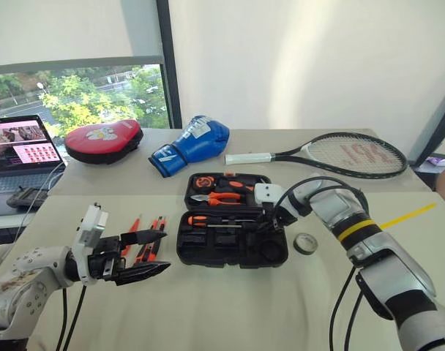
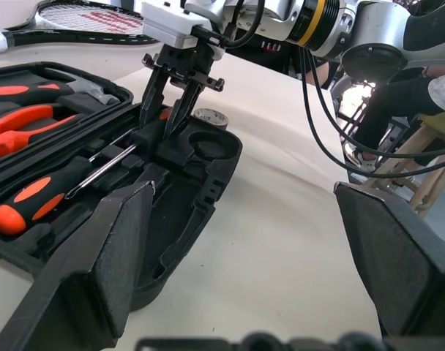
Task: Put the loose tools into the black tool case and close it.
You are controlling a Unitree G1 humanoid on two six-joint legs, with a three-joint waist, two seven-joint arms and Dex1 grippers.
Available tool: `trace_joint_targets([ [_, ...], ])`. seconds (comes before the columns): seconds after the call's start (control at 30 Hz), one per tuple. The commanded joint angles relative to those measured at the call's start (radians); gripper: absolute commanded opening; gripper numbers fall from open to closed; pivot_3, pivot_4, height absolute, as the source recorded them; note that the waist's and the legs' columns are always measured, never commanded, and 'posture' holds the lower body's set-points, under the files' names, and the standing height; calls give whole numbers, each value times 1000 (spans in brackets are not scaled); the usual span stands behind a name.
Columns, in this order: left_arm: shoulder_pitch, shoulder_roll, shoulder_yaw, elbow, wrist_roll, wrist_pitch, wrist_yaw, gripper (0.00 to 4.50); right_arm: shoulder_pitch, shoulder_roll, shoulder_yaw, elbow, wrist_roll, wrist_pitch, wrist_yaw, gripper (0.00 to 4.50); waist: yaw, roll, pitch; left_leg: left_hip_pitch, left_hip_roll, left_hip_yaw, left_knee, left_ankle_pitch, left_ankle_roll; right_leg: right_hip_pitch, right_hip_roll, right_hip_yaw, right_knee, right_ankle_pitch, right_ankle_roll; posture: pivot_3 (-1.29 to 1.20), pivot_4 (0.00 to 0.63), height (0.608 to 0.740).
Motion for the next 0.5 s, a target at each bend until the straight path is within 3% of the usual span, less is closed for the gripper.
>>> trace_joint_targets([
  [0.03,-12,13,17,-12,-6,-21,-8,4225,-7,5,-9,-15,-16,-20,2,977,0,0,0,0,0,0,0,0,0,0,0,0,0,0,0,0,150,740],
  [0.2,-7,12,18,-17,-7,-21,-8,4225,-3,3,-9,-8,-26,-31,17,977,0,0,0,0,0,0,-1,0,0,0,0,0,-1,0,0,0,150,740],
  [0.27,-3,12,19,-17,-7,-21,-8,4225,3,1,-16,-21,-16,-36,28,1995,1,0,0,0,0,0,-1,0,0,0,0,0,-1,0,0,0,150,740],
  [0.33,-1,11,19,-17,-6,-21,-8,4225,10,1,-34,-50,2,-31,31,2638,1,0,0,0,0,0,-1,0,0,0,0,0,-1,0,0,0,150,740],
  [0.37,0,10,19,-16,-5,-22,-7,4225,11,-2,-48,-71,17,-21,40,2820,1,0,0,0,0,0,-1,0,0,0,0,0,-1,0,0,0,150,740],
  [0.5,-3,4,13,-12,-2,-24,-2,4225,24,-30,-148,-211,133,105,93,2820,-1,1,1,0,0,0,-1,0,0,0,0,0,-1,0,0,0,150,740],
])
